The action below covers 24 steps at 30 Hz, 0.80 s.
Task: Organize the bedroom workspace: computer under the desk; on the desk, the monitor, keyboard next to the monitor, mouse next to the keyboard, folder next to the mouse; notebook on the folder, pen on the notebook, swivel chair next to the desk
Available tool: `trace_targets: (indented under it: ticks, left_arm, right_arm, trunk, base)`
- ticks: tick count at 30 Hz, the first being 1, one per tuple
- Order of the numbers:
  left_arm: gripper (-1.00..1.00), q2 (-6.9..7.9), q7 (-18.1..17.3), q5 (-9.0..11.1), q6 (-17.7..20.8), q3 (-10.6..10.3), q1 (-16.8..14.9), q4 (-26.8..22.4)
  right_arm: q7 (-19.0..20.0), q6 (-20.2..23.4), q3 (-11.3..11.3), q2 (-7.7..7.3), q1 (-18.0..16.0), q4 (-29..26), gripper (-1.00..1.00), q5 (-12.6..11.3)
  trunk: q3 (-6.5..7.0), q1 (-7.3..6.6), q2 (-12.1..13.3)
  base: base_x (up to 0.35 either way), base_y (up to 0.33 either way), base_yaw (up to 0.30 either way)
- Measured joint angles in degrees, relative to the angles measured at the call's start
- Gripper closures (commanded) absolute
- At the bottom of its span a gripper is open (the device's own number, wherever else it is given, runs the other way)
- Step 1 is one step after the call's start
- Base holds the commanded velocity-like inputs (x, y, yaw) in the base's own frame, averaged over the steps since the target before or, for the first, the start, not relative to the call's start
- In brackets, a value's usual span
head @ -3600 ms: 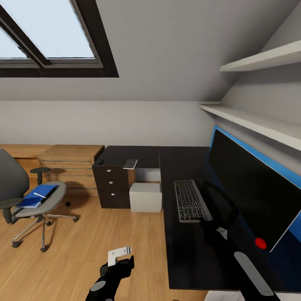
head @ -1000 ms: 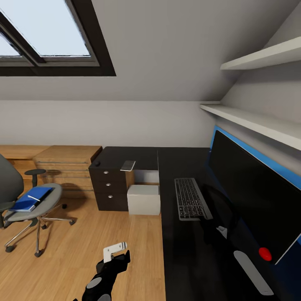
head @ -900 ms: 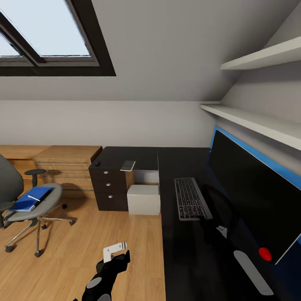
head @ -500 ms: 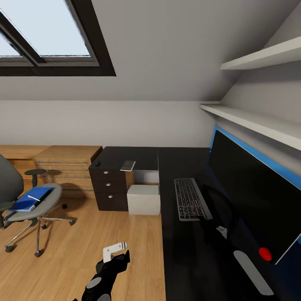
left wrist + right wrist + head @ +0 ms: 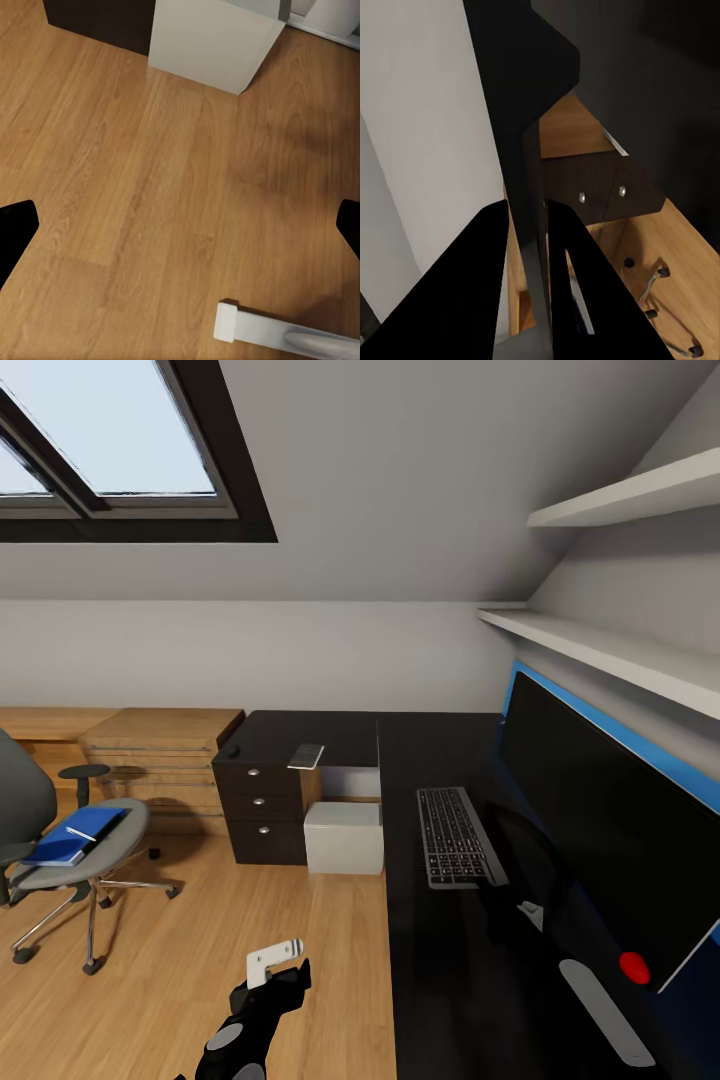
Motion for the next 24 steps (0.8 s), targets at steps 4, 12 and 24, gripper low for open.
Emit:
trace_targets:
  ticks: [4, 12, 24]
  left_arm:
    - [-1.00, 0.00, -0.07, 0.02, 0.05, 0.02, 0.00, 0.00]
    - [-1.00, -0.04, -0.17, 0.03, 0.15, -0.09, 0.01, 0.01]
    - [-1.00, 0.09, -0.20, -0.04, -0.12, -0.07, 0.00, 0.26]
  right_arm:
    - [0.13, 0.07, 0.00, -0.02, 0.00, 0.00, -1.00, -0.10]
    - [0.18, 0.10, -0.04, -0.03, 0.00, 0.00, -1.00, -0.10]
    - [0.21, 0.01, -0.05, -0.03, 0.00, 0.08, -1.00, -0.02]
  trunk:
    - [0.00, 0.00, 0.00]
    - [0.00, 0.00, 0.00]
    - [0.00, 0.02, 0.00]
  base:
    - [0.000, 0.000, 0.000]
    - [0.000, 0.000, 0.000]
    - [-0.048, -0.043, 0.000]
